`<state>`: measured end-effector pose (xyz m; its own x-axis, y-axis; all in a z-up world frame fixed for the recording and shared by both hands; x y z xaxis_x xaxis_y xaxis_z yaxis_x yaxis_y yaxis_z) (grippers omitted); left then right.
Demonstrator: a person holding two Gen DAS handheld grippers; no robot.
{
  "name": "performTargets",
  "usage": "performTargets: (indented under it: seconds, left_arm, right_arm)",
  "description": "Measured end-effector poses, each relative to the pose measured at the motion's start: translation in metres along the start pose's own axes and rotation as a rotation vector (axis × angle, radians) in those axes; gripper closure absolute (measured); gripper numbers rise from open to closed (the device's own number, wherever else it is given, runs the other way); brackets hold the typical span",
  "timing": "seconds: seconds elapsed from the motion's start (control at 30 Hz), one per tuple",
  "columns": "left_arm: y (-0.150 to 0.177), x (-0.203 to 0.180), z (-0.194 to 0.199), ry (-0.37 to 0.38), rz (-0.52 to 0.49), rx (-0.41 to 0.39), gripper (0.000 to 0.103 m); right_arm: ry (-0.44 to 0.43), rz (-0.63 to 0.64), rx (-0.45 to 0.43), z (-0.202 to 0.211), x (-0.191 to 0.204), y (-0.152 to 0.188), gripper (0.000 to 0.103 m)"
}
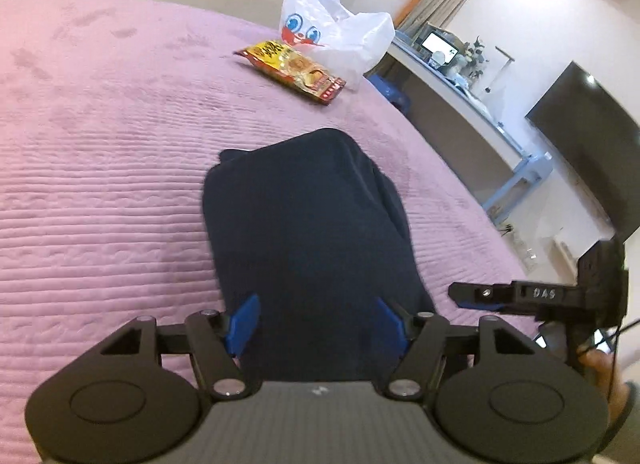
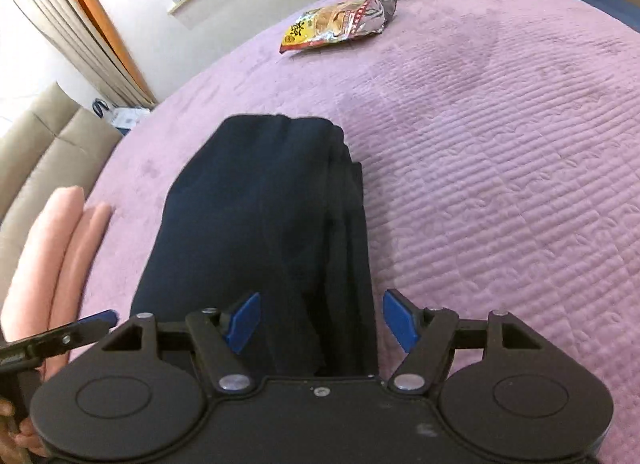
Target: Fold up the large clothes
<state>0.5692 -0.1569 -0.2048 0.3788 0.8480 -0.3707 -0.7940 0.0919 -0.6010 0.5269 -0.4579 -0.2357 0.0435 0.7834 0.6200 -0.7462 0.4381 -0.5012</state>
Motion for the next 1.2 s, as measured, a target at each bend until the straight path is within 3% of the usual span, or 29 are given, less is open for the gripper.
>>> performTargets:
  seconds: [0.17,0.33,0.5,0.73,0.83,0.87,0.9,1.0,1.03,1.2]
  left_arm:
    - [0.000,-0.006,-0.023,-0.036,-0.032,0.007,0.027]
    - [0.003,0.012,-0.042,-0.093,0.041,0.026,0.021]
    - [0.006,0.022,-0.054,-0.042,0.097,0.056,0.013]
    - [0.012,0.041,-0.092,0.131,0.303,0.152,0.003]
    - [0.012,0.038,-0.103,0.136,0.322,0.150,0.002]
    - [0.012,0.037,-0.105,0.135,0.325,0.144,0.003]
    - [0.012,0.036,-0.105,0.130,0.324,0.134,0.007]
    - [0.013,0.032,-0.097,0.137,0.262,0.097,0.025]
    - [0.012,0.031,-0.092,0.170,0.238,0.081,0.030]
    - [0.010,0.029,-0.070,0.301,0.252,0.032,0.036]
  right_arm:
    - [-0.015,0.086,0.040,-0.018,0.006,-0.006,0.022]
    - [-0.023,0.062,0.103,-0.046,-0.016,-0.004,0.020]
    - [-0.069,0.034,0.135,-0.058,-0.029,-0.002,0.007]
    - [-0.144,0.042,0.161,-0.064,-0.035,-0.005,0.002]
    - [-0.158,0.045,0.158,-0.065,-0.033,-0.004,0.003]
    - [-0.166,0.039,0.155,-0.065,-0.032,-0.003,0.008]
    - [-0.194,0.022,0.160,-0.064,-0.031,-0.002,0.028]
    - [-0.246,-0.044,0.148,-0.062,-0.031,0.003,0.046]
    - [-0.257,-0.036,0.139,-0.060,-0.030,0.005,0.048]
    - [-0.308,-0.012,0.096,-0.037,-0.008,0.004,0.058]
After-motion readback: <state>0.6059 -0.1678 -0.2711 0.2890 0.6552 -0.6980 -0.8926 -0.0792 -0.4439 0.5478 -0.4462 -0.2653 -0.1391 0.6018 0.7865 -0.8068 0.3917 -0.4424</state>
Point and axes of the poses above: each gripper's, at about its wrist camera, not at the fingertips, and z roughly against the way its jaws point, x to its left, y to its underside, the point moved 5 cm from there along -z, roughly the way its jaws point, and after that the axes turned 10 degrees about -y, right-handed, at the moved point
